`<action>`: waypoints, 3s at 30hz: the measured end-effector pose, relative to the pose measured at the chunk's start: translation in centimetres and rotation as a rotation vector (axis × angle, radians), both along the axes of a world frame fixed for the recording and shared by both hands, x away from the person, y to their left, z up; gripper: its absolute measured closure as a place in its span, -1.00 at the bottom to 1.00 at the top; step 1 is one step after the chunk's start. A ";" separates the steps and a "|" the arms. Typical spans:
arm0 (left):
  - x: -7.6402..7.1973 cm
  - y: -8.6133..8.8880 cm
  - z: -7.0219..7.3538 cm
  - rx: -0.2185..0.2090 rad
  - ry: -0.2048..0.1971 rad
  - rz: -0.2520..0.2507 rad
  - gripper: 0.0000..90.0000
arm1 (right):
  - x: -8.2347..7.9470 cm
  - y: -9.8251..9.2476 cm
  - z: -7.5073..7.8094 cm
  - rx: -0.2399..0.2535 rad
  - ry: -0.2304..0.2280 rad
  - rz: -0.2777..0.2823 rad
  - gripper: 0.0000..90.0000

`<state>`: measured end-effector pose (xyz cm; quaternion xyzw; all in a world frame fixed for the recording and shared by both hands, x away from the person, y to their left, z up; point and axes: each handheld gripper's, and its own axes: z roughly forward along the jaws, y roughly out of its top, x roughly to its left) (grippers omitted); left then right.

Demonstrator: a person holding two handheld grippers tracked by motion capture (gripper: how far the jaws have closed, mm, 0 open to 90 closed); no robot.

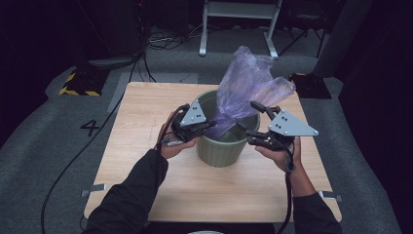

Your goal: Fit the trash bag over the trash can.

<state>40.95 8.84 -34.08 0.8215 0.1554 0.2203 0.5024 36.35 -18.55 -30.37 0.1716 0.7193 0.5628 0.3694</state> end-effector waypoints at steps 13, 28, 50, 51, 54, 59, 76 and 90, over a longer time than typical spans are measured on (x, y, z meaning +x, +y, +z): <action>-0.2 0.0 -0.9 -0.010 -0.008 -0.025 0.98 | 1.6 -1.4 -1.1 0.085 0.173 0.003 -0.63; -0.7 -0.6 -1.3 -0.021 -0.006 -0.042 0.91 | 2.8 2.0 -2.5 0.021 0.201 0.136 0.89; -0.8 -0.1 -1.4 -0.020 0.000 -0.083 0.98 | 3.4 1.5 -2.2 -0.033 0.209 -0.002 -0.60; -0.8 -0.1 -1.4 -0.021 0.002 -0.088 0.98 | 3.6 1.6 -2.4 -0.043 0.216 -0.010 -0.61; -0.7 -0.2 -1.5 -0.019 0.001 -0.092 0.98 | 4.2 2.0 -2.7 -0.068 0.254 0.010 -0.62; -0.9 -0.1 -1.5 -0.031 0.003 -0.095 0.98 | 4.7 3.0 -3.1 -0.094 0.280 0.062 0.14; -0.4 1.6 0.2 -0.144 0.037 -0.034 -0.53 | 2.8 4.0 -2.7 -0.246 0.151 0.136 1.00; 0.5 0.3 1.6 -0.079 0.075 -0.061 0.72 | 2.1 4.2 -3.0 -0.276 0.123 0.169 0.99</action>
